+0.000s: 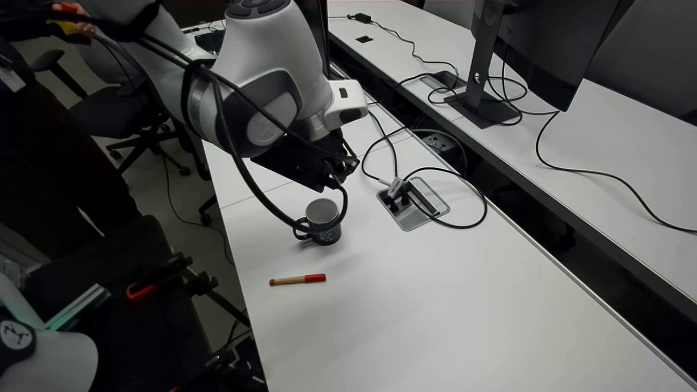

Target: Rotate the black cup counterclockwise so that the handle is on the right side

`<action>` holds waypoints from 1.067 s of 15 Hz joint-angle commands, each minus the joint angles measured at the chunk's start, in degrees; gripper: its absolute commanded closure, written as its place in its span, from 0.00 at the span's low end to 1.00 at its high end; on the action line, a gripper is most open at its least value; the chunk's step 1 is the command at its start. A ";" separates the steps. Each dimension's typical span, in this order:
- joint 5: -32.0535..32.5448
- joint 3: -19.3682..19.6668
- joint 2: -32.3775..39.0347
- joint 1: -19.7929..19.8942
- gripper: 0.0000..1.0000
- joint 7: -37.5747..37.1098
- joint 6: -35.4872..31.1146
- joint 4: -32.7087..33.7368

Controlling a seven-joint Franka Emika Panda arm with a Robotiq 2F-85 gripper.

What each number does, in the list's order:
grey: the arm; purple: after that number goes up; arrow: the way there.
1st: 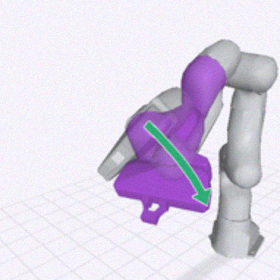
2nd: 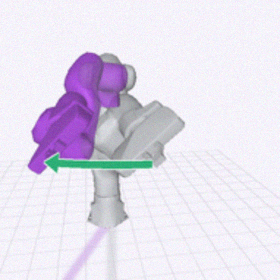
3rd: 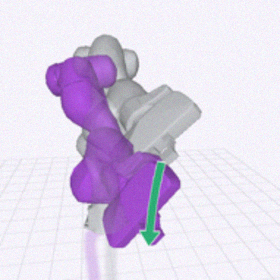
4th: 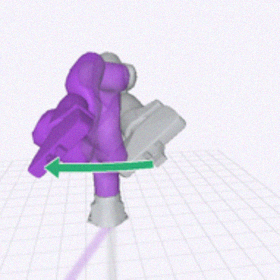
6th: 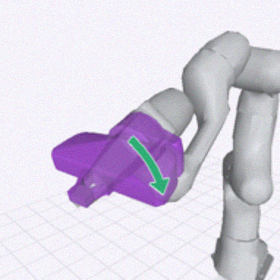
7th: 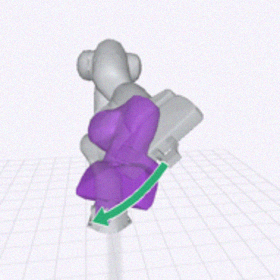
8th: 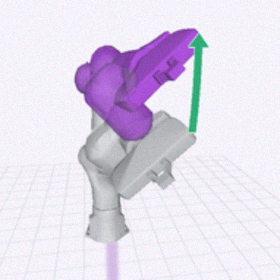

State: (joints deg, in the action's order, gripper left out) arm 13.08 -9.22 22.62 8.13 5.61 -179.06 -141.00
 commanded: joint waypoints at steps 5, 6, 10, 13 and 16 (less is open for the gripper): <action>-2.23 9.22 -3.18 -12.29 1.00 -3.31 4.29 -4.04; -2.64 8.43 -2.90 -12.03 1.00 -3.02 4.66 -4.18; -3.20 7.33 -1.61 -11.61 0.99 -2.08 3.97 -3.67; -3.48 7.02 -1.61 -11.57 0.99 -2.10 4.03 -3.81; -3.56 8.03 -1.68 -12.60 1.00 -3.39 4.39 -3.71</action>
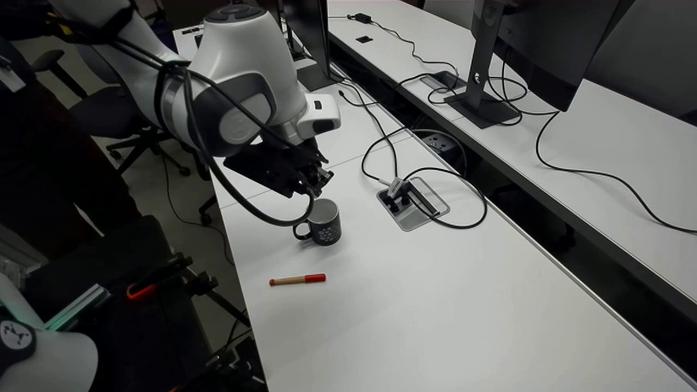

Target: Rotate the black cup counterclockwise so that the handle is on the right side

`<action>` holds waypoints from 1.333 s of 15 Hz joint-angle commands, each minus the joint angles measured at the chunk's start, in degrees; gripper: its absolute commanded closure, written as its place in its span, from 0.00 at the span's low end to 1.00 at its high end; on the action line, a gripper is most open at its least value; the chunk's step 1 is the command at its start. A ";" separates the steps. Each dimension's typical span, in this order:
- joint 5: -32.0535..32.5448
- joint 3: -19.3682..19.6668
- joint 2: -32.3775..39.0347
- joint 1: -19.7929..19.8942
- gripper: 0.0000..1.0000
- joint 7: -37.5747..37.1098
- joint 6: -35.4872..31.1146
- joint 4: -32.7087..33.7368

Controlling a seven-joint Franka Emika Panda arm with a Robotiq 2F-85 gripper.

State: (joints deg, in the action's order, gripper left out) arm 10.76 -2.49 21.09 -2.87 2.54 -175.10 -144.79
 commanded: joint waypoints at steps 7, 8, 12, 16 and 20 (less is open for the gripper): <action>-3.25 9.85 0.98 -15.17 1.00 -16.11 -1.19 -1.54; -3.77 9.89 0.89 -16.31 1.00 -17.49 -1.22 -1.91; -6.34 9.33 1.41 -20.05 1.00 -22.08 -1.03 -2.69; -8.94 7.45 3.24 -21.07 1.00 -23.18 -0.78 -1.91; -10.50 5.25 6.37 -20.38 1.00 -22.26 -0.62 -0.13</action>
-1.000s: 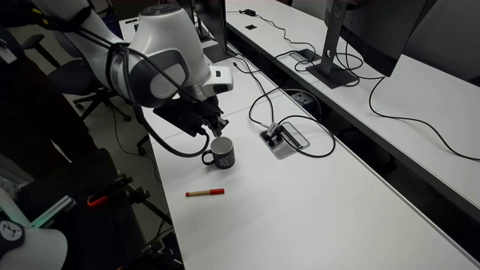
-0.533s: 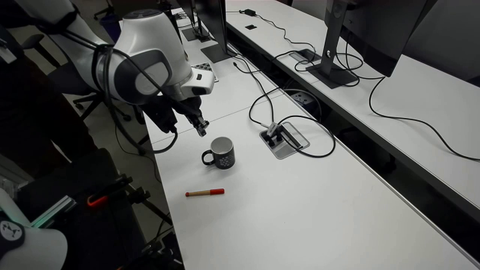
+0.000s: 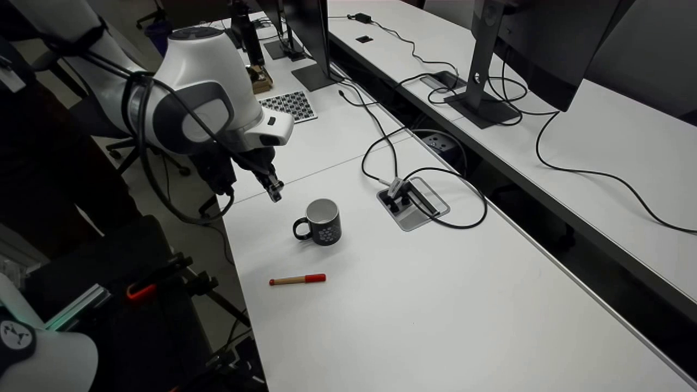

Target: Rotate the black cup counterclockwise so that the handle is on the right side

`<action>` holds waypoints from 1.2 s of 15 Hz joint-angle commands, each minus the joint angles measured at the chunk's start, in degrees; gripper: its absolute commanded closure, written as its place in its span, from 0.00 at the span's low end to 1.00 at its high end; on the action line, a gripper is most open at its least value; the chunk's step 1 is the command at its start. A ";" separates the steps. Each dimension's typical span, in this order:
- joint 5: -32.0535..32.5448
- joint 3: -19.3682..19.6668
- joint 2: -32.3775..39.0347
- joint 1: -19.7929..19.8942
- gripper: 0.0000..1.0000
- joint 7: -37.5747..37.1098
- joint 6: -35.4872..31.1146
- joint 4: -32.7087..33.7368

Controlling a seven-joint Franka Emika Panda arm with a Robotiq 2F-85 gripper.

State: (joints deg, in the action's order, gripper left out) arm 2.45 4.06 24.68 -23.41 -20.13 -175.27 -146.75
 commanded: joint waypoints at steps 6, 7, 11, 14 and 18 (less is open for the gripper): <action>-2.06 0.52 8.32 -2.44 1.00 0.53 -2.30 5.84; -2.18 0.95 9.33 -2.89 1.00 0.54 -2.06 6.79; -2.48 1.95 12.72 -4.11 1.00 0.52 -1.65 9.67; -2.84 2.20 15.08 -4.06 1.00 0.69 -1.94 11.42; -3.40 2.77 17.30 -3.99 1.00 0.57 -2.20 13.13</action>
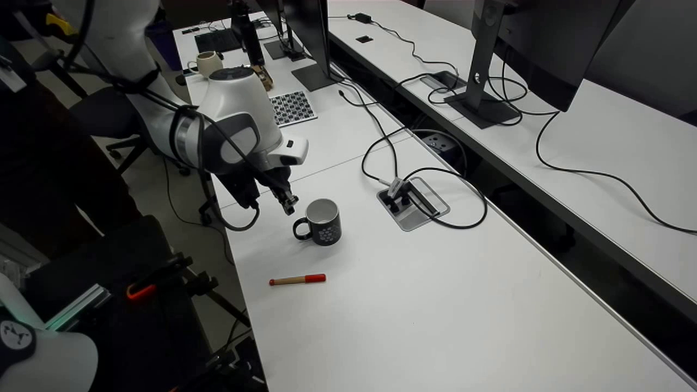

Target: Rotate the black cup counterclockwise so that the handle is on the right side

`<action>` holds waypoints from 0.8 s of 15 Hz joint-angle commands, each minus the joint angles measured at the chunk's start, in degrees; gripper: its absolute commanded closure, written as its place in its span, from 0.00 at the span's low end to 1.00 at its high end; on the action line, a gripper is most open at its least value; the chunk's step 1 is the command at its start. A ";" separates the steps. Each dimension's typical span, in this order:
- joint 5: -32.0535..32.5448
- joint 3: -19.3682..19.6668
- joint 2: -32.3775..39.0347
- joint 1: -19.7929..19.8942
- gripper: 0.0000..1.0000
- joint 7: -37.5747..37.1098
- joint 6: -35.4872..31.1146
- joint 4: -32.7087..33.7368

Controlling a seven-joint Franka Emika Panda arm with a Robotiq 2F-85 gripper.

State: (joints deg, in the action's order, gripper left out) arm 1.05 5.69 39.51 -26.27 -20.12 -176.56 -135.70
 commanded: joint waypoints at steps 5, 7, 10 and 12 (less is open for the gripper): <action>-3.08 2.40 3.44 -0.88 1.00 0.36 -1.30 2.82; -3.66 2.85 3.54 -0.60 1.00 0.30 -1.57 2.66; -4.31 3.23 3.50 -0.16 1.00 0.42 -1.66 2.41; -4.70 3.35 3.53 -0.07 1.00 0.43 -1.70 2.30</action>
State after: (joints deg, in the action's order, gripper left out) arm -1.86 8.51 42.18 -26.12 -20.13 -177.25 -133.73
